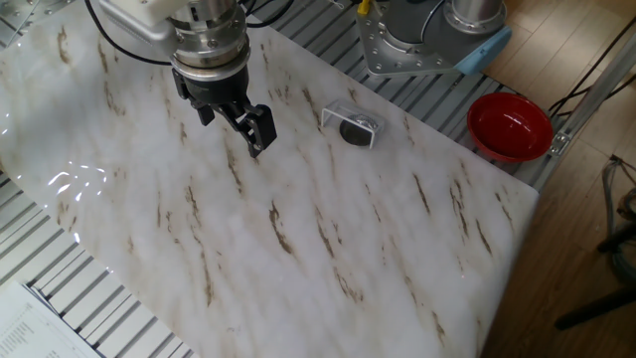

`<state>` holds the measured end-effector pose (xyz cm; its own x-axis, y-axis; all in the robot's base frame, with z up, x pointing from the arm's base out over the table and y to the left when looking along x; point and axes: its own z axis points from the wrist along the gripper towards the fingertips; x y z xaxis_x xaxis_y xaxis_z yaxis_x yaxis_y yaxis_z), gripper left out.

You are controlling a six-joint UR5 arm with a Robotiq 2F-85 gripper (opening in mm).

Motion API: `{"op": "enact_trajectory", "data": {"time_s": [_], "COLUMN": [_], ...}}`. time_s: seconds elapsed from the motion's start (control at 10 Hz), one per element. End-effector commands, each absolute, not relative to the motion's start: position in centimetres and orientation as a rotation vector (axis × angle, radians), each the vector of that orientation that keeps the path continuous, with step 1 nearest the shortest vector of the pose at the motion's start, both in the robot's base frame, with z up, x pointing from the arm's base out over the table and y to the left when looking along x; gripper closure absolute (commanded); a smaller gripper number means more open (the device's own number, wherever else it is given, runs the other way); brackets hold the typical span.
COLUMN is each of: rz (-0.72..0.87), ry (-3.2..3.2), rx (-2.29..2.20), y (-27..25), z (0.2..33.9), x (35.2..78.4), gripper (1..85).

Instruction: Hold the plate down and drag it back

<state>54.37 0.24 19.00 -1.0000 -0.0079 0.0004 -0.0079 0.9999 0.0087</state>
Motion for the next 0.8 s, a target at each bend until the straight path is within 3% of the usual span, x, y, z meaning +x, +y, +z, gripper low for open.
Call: {"op": "enact_trajectory", "data": {"time_s": [0.0, 0.7], "rz": [0.079, 0.078], "ry": [-3.155, -3.154], "rx": [0.208, 0.201], "y": [-1.01, -0.96], "z": [19.04, 19.02], "x": [55.01, 54.98], "gripper": [83.7, 83.7]}}
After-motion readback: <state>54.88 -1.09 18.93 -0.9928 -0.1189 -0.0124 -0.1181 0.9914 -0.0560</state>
